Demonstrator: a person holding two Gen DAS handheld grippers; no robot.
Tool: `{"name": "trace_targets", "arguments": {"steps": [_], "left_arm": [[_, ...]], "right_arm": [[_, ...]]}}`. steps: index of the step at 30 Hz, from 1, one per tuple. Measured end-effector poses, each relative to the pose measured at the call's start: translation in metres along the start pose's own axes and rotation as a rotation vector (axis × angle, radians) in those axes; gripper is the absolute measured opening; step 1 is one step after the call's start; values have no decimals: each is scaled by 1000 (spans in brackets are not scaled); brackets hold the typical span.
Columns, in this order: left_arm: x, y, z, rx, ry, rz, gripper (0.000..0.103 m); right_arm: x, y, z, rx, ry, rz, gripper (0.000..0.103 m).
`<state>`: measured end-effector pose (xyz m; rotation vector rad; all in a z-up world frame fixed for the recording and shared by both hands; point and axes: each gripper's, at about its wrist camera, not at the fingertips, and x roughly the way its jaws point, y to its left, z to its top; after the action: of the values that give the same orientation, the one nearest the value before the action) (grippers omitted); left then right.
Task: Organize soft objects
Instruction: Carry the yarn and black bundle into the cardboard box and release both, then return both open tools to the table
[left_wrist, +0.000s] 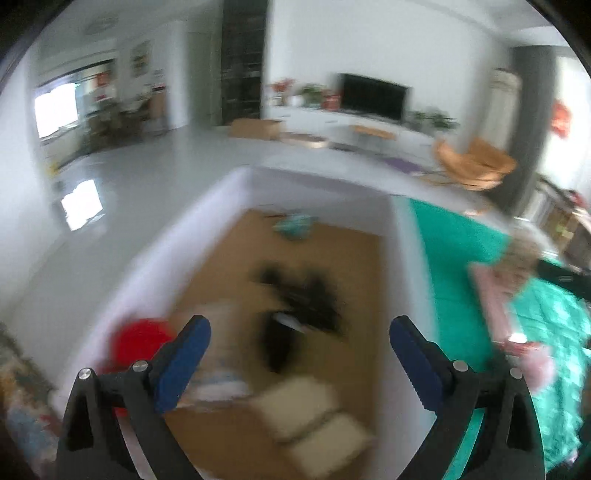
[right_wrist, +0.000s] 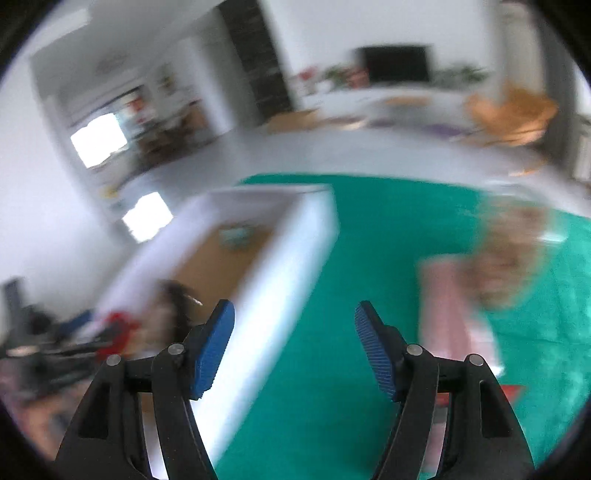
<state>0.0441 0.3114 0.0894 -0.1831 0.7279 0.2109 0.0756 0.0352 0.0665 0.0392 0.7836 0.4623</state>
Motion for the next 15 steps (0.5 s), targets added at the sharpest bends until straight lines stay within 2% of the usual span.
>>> {"name": "trace_targets", "arguments": {"steps": [2,3,5,7,9,11,13,15], "left_arm": [[-4,-41,-4,46,0,-106,97],[-5,-68,-7,84,4,-172,97],[-6,-113,-19,160,22,-279,98],[2,-150,-32,217,52,-340,100],[23,-188,-50,268,97,-355,100],[49,-208,-63,290,127,-353,100],[77,-219,-75,287,150,-331,100],[98,-224,-83,277,179,-308,100]], "right_arm": [[-13,-48,-10,51,-26,-105,71],[-23,-85,-23,102,-39,-180,71],[-36,-132,-42,182,-50,-280,71],[-51,-187,-74,275,-42,-390,71],[-61,-230,-107,347,-21,-475,71],[-65,-256,-134,385,8,-523,71],[-66,-277,-153,402,34,-551,71],[-69,-282,-171,406,50,-570,71]]}}
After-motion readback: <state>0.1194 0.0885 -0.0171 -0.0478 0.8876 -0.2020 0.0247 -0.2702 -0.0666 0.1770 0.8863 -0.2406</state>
